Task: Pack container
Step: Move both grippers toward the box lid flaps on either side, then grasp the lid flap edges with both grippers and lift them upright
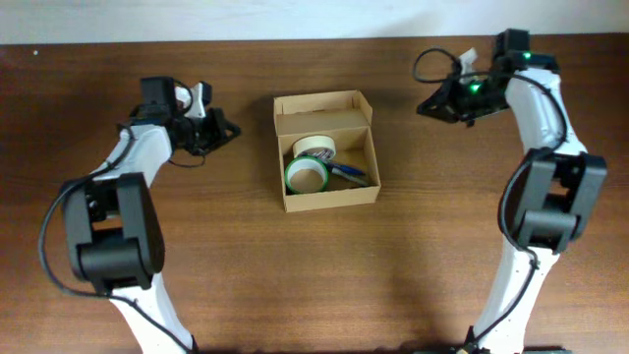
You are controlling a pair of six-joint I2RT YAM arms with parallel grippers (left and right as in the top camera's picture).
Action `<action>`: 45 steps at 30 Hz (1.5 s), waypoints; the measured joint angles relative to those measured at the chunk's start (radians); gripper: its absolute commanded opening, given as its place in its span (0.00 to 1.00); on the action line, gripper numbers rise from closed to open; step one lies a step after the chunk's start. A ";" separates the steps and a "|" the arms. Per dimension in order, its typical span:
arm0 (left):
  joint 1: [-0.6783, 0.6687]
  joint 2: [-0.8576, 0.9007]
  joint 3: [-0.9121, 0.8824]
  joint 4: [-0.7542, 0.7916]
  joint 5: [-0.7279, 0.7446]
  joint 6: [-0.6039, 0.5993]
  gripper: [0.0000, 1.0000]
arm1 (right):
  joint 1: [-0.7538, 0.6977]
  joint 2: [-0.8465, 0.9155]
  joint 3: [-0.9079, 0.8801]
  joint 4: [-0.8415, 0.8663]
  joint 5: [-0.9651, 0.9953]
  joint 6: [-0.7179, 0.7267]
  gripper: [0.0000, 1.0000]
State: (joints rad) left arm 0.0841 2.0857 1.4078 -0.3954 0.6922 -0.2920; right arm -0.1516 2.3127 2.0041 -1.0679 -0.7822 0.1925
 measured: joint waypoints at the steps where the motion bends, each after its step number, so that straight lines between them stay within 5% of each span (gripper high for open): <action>1: -0.008 0.016 0.000 0.010 0.011 -0.011 0.02 | 0.008 0.018 0.000 0.000 -0.006 0.003 0.04; 13: -0.127 0.100 0.000 0.199 0.060 -0.132 0.02 | 0.134 0.106 0.000 0.019 -0.024 -0.013 0.04; 27: -0.115 0.100 -0.002 0.512 0.122 -0.230 0.02 | 0.206 0.106 0.000 0.182 -0.064 -0.067 0.04; 45: -0.101 0.101 -0.002 0.520 0.148 -0.252 0.02 | 0.182 0.107 0.000 0.258 -0.320 -0.133 0.04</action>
State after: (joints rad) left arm -0.0166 2.1864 1.4059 0.1246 0.8398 -0.5438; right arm 0.0303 2.4195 2.0041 -0.8101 -1.1019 0.0593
